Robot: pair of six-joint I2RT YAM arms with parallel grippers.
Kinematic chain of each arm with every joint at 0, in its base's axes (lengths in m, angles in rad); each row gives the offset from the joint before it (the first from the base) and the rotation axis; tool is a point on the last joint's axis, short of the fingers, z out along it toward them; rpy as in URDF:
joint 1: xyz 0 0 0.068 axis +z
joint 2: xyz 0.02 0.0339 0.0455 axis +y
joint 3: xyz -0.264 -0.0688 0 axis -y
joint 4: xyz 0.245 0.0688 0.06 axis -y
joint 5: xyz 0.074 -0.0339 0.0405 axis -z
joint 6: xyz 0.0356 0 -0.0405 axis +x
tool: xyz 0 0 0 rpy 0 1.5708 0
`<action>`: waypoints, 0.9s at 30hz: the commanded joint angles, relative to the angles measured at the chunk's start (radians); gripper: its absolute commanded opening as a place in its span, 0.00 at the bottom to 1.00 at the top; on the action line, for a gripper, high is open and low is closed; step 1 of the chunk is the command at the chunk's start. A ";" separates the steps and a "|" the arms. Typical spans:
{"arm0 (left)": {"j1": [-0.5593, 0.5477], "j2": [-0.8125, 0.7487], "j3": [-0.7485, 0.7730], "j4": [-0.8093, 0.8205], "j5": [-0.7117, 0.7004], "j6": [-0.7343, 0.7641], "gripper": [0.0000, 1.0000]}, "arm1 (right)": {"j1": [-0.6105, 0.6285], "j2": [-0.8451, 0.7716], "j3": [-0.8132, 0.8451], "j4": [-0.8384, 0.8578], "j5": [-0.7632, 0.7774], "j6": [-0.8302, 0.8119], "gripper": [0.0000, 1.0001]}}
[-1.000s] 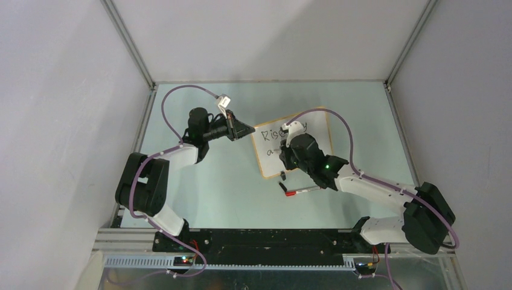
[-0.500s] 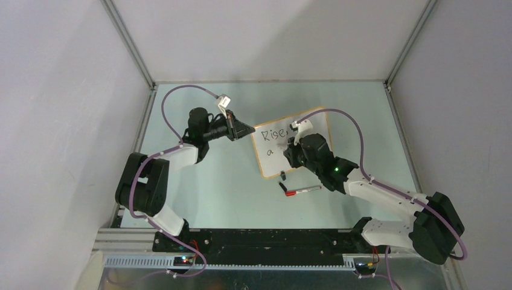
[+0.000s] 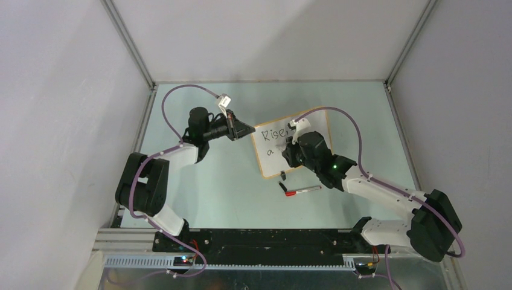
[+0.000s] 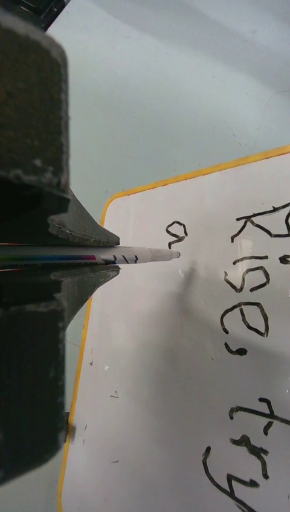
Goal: Write a sentence on the whiteboard
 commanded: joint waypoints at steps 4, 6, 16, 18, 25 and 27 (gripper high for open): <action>-0.014 -0.021 0.039 -0.039 -0.005 0.044 0.02 | -0.001 0.019 0.133 -0.141 -0.055 -0.008 0.00; -0.014 -0.026 0.039 -0.045 -0.007 0.049 0.02 | -0.002 0.020 0.162 -0.194 -0.053 -0.023 0.00; -0.016 -0.031 0.034 -0.046 -0.016 0.055 0.02 | 0.002 0.046 0.160 -0.159 -0.045 -0.005 0.00; -0.016 -0.033 0.033 -0.049 -0.018 0.057 0.02 | 0.005 0.043 0.145 -0.140 -0.020 -0.013 0.00; -0.016 -0.043 0.032 -0.059 -0.021 0.064 0.02 | 0.004 0.036 0.113 -0.105 0.018 -0.014 0.00; -0.016 -0.044 0.032 -0.060 -0.024 0.064 0.02 | 0.004 0.036 0.098 -0.091 0.011 -0.011 0.00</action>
